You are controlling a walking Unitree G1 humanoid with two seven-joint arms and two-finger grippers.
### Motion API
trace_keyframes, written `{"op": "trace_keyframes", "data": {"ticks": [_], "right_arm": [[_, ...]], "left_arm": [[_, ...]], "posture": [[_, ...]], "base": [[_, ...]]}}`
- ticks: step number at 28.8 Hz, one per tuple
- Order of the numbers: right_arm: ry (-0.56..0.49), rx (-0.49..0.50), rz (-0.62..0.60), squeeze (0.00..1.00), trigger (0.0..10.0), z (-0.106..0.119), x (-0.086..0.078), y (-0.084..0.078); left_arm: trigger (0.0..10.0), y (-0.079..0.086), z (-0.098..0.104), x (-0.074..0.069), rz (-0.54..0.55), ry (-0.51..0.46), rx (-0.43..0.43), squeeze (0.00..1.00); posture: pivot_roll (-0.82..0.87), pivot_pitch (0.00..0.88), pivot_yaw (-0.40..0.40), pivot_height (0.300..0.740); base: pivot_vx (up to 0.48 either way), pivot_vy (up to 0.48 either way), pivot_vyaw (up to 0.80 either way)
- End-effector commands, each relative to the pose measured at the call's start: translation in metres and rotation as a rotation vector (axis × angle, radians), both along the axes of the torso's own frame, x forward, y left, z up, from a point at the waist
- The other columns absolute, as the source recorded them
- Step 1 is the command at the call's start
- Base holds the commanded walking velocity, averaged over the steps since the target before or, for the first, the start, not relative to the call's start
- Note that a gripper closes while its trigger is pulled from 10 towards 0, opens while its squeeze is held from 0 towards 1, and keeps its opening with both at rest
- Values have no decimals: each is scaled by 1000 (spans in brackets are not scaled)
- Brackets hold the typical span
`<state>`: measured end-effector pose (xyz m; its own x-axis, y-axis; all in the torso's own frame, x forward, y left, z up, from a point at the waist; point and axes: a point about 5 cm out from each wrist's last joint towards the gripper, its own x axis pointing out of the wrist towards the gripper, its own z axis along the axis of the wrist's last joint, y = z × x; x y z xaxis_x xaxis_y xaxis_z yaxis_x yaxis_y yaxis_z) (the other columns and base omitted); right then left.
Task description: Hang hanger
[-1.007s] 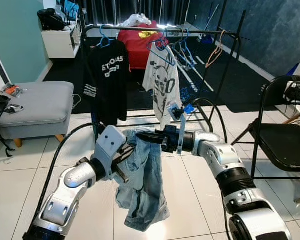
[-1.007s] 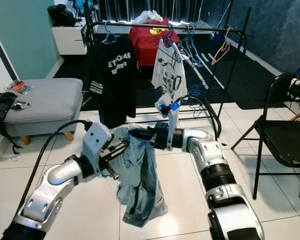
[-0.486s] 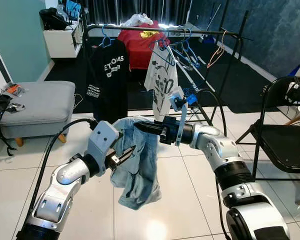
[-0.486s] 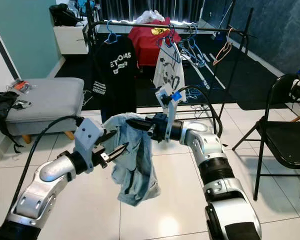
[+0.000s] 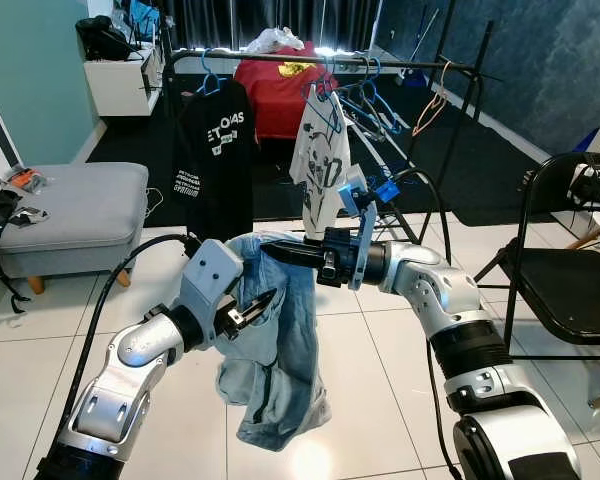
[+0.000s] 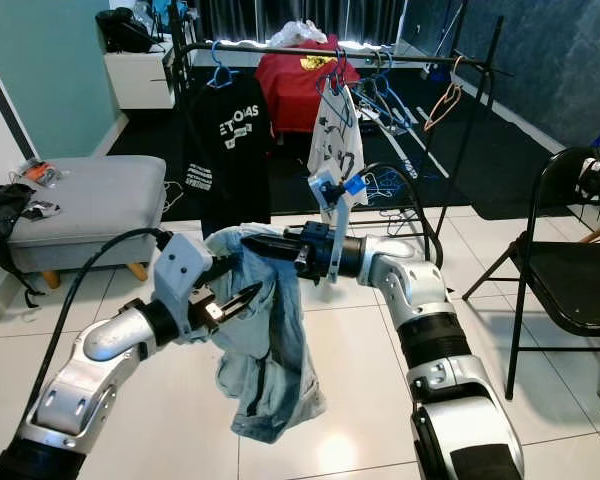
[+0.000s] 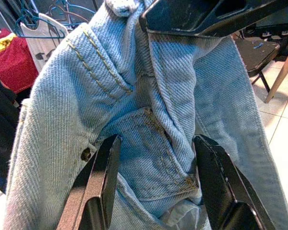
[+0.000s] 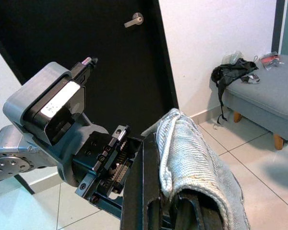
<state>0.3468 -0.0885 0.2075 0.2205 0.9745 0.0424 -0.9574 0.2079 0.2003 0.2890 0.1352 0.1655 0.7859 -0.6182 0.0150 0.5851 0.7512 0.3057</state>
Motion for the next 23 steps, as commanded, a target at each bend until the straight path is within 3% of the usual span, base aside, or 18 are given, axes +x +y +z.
{"op": "trace_keyframes", "data": {"ticks": [1,2,4,5,6,7,23], "right_arm": [[-28,34,18,0,10000,9,-1,2],[-28,32,17,0,10000,8,-1,2],[-28,32,17,0,10000,8,-1,2],[-27,30,16,0,10000,8,-1,2],[-27,30,16,0,10000,8,-1,2],[-25,28,13,0,10000,8,0,2],[-19,18,-12,0,10000,6,1,-4]], "left_arm": [[10000,-1,2,-2,-16,-4,-10,0],[5608,-1,2,-2,-19,-4,-12,0],[5608,-1,2,-2,-19,-4,-12,0],[4235,0,2,-3,-22,-5,-13,0],[4235,0,2,-3,-22,-5,-13,0],[0,0,3,-3,-25,-6,-15,0],[0,11,11,2,-5,-25,-11,0]], "posture": [[53,0,-87,740],[54,0,-88,740],[54,0,-88,740],[54,0,-88,740],[54,0,-88,740],[56,0,-88,740],[55,0,-83,740]], "base": [[0,0,0],[0,0,0],[0,0,0],[0,0,0],[0,0,0],[0,0,0],[0,0,0]]}}
